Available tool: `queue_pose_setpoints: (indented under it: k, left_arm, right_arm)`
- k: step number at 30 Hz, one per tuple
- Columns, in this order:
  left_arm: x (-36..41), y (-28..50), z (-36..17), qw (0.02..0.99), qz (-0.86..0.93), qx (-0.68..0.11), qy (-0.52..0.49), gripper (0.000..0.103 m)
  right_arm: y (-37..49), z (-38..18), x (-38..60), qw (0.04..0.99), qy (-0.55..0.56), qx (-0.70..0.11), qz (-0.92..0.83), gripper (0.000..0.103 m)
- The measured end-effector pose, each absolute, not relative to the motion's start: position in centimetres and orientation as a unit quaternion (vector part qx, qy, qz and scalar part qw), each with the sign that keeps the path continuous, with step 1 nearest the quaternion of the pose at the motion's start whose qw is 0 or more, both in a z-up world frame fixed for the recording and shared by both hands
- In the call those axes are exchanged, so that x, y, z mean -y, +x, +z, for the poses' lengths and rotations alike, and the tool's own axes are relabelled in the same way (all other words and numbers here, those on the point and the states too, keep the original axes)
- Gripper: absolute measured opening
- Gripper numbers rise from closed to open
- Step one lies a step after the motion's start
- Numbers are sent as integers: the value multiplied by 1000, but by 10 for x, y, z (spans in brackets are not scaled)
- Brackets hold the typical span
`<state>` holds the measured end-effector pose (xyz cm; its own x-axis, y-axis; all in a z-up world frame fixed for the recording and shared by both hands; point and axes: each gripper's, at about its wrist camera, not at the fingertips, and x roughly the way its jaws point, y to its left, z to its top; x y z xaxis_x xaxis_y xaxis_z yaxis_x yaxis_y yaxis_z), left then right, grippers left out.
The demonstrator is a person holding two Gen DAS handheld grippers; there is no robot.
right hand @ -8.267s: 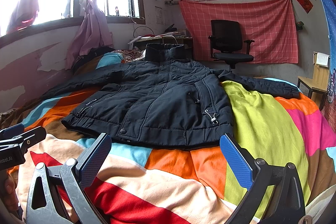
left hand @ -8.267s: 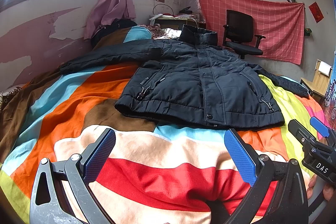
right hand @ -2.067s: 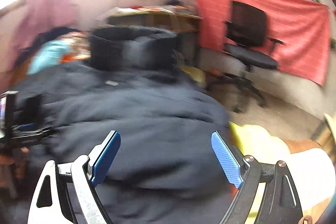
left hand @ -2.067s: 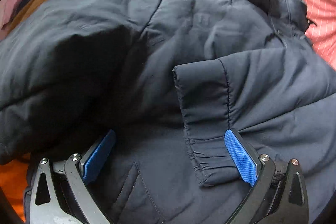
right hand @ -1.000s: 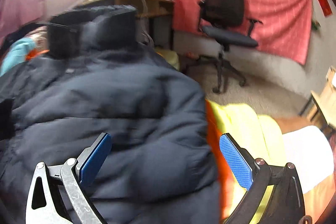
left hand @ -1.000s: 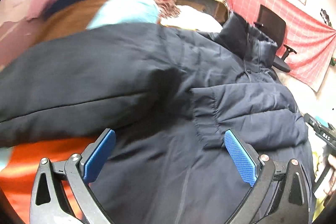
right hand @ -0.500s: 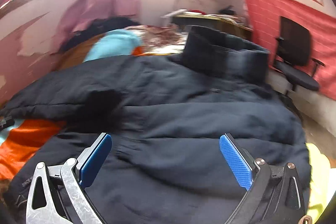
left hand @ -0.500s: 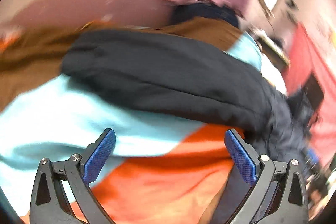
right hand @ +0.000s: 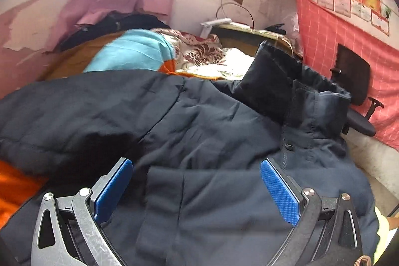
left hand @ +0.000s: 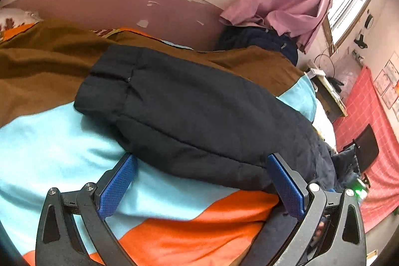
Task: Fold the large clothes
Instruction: 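Grasp the other sleeve cuff with the left gripper and lift it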
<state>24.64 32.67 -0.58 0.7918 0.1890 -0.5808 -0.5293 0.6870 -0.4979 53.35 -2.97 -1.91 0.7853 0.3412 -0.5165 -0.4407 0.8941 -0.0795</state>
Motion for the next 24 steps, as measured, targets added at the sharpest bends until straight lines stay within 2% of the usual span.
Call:
queue_pose_setpoints:
  k: [5,9,10,12,14,15,16,20,24]
  left_arm:
    - [-337,255,-7,880,197,-250,-353,101]
    - [-336,262,-11,880,207,-247,-349,98]
    - [-335,262,-12,879,217,-244,-347,93]
    - [-334,261,-13,875,240,-243,-343,73]
    - [-336,264,-15,867,269,-255,-332,42]
    - [-336,264,-16,865,280,-258,-326,35]
    - [-336,265,-15,866,290,-262,-312,21]
    - [-318,272,1,893,300,-251,-223,5]
    - [-295,272,30,920,288,-204,-170,4]
  right_arm:
    - [578,-65,-6,912,-121,-321,223,103]
    - [585,-86,-12,912,-134,-320,219,103]
    - [585,-86,-11,912,-130,-321,221,103]
    - [586,-87,-7,912,-122,-320,227,103]
    - [586,-87,-5,912,-122,-317,228,103]
    - [585,-87,-5,913,-123,-316,228,103]
    - [584,-87,-6,913,-124,-314,227,103]
    - [577,-86,-3,918,-119,-301,230,103]
    - [556,-68,14,930,-81,-266,239,103]
